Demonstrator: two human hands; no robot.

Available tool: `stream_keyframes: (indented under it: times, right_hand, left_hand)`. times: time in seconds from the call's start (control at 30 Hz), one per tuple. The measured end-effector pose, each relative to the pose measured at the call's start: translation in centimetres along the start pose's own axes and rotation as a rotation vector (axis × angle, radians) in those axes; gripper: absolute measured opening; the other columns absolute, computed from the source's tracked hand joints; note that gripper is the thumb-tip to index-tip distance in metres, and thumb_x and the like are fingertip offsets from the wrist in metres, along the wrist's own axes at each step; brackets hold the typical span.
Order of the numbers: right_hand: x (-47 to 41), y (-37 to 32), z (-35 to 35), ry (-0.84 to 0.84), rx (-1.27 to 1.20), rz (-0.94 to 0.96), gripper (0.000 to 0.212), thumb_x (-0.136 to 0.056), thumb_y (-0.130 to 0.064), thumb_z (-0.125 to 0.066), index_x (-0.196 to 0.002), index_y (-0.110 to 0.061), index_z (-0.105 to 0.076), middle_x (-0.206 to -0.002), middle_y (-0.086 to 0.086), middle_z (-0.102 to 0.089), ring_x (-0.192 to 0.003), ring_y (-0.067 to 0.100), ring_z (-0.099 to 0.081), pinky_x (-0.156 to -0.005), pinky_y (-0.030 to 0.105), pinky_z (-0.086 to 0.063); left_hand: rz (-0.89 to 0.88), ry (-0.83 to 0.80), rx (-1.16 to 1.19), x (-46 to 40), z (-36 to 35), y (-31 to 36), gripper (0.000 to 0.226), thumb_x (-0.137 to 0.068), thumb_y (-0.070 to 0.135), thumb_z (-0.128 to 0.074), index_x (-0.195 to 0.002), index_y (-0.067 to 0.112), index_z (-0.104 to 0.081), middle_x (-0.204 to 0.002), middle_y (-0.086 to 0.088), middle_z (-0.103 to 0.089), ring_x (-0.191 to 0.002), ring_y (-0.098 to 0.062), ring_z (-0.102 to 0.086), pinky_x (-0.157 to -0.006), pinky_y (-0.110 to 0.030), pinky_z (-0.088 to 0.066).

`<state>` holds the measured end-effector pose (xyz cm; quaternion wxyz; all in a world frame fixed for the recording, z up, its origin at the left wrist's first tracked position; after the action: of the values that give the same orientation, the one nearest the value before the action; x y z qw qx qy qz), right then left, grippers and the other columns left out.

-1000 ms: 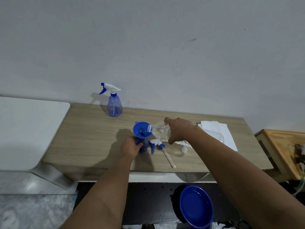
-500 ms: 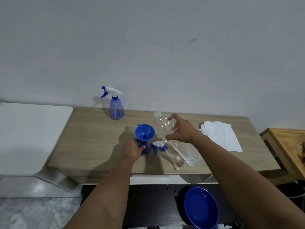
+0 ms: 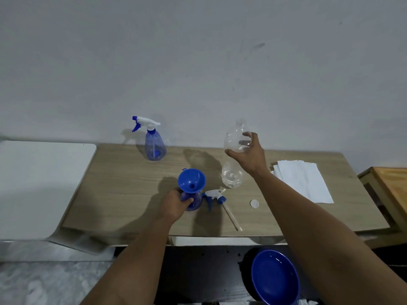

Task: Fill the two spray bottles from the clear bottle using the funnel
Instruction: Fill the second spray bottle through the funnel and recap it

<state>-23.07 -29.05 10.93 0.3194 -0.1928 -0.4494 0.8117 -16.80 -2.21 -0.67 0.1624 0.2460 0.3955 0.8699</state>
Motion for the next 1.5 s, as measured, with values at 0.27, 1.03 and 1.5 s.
stream_keyframes:
  times: [0.27, 1.03, 1.5]
  right_hand:
    - [0.0, 1.4, -2.6, 0.040, -0.104, -0.027, 0.090, -0.066, -0.040, -0.097, -0.136, -0.031, -0.042, -0.124, 0.000, -0.063, -0.117, 0.023, -0.063, -0.098, 0.039, -0.054]
    - [6.3, -3.9, -6.9, -0.308, 0.409, -0.130, 0.041, -0.090, -0.023, -0.061, -0.128, -0.012, -0.071, -0.121, 0.007, -0.075, -0.114, 0.027, -0.068, -0.096, 0.034, -0.053]
    - [7.1, -7.9, -11.0, -0.617, 0.912, 0.115, 0.074, -0.064, -0.059, -0.086, -0.119, -0.016, -0.059, -0.113, 0.003, -0.054, -0.100, 0.025, -0.060, -0.076, 0.035, -0.052]
  left_hand:
    - [-0.022, -0.001, 0.034, 0.0, 0.2, 0.2, 0.024, -0.084, 0.015, -0.073, -0.105, 0.018, -0.064, -0.090, 0.001, -0.071, -0.083, -0.015, -0.067, -0.074, -0.029, -0.052]
    - [-0.026, -0.034, -0.060, -0.5, 0.2, -0.1, 0.018, -0.082, 0.020, -0.072, -0.099, 0.019, -0.065, -0.087, -0.002, -0.072, -0.081, -0.021, -0.068, -0.078, -0.039, -0.057]
    - [-0.038, -0.069, 0.051, -0.7, 0.2, -0.8, 0.021, -0.085, 0.017, -0.074, -0.104, 0.017, -0.065, -0.089, 0.003, -0.068, -0.090, -0.021, -0.067, -0.065, -0.018, -0.046]
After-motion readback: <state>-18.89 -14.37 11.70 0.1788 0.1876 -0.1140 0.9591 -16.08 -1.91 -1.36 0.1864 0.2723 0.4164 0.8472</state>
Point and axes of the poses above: each hand's wrist, its own x-axis away from the middle knuckle, its own z-axis out of the back of the hand, y = z × x, the point moved 3 cm from there along -x, towards the middle knuckle
